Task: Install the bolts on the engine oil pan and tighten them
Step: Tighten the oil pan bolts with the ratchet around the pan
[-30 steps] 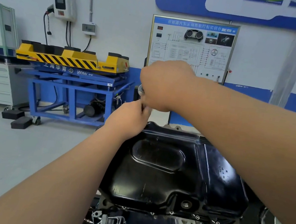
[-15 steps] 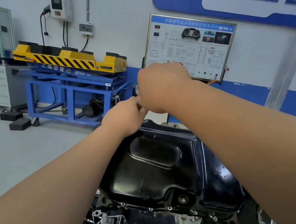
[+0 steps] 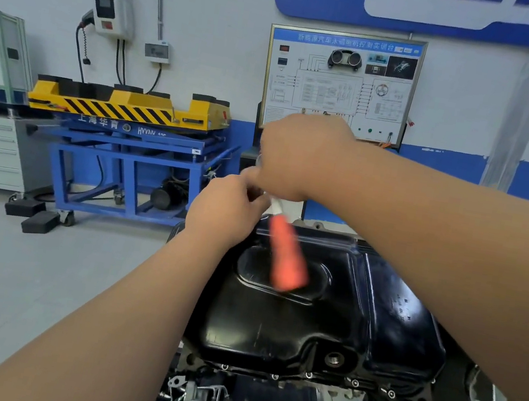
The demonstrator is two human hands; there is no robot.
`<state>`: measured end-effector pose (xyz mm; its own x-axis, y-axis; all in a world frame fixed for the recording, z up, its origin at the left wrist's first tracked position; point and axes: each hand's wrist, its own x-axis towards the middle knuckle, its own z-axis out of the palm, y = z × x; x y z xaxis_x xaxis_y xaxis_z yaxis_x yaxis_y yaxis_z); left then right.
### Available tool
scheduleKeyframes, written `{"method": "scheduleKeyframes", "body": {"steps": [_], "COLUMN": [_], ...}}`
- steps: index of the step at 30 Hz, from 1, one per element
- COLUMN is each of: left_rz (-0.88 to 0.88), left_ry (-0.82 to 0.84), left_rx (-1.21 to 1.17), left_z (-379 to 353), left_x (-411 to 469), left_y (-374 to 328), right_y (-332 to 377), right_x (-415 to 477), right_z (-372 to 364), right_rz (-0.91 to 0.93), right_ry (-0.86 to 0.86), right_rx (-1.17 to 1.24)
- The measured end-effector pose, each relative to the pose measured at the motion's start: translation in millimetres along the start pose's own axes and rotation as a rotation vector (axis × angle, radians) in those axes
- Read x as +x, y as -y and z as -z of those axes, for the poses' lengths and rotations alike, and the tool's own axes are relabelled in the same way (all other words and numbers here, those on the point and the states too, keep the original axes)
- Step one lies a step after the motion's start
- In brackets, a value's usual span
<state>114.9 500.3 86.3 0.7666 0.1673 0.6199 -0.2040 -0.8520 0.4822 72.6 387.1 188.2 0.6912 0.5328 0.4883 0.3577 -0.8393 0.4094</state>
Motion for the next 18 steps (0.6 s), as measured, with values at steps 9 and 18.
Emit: {"method": "scheduleKeyframes", "body": {"steps": [9,18], "left_rz": [-0.091,-0.076], "left_ry": [0.056,0.132], "left_rx": [-0.02,0.12], "left_z": [1.0,-1.5], "left_x": [-0.2,2.0], "left_y": [1.0,2.6], "right_y": [-12.5,3.0], "right_x": [0.7,1.0], "right_z": [7.3,-3.6], "right_rz": [0.13,-0.044], "right_ry": [-0.01,0.07], "right_rx": [-0.06,0.137]}}
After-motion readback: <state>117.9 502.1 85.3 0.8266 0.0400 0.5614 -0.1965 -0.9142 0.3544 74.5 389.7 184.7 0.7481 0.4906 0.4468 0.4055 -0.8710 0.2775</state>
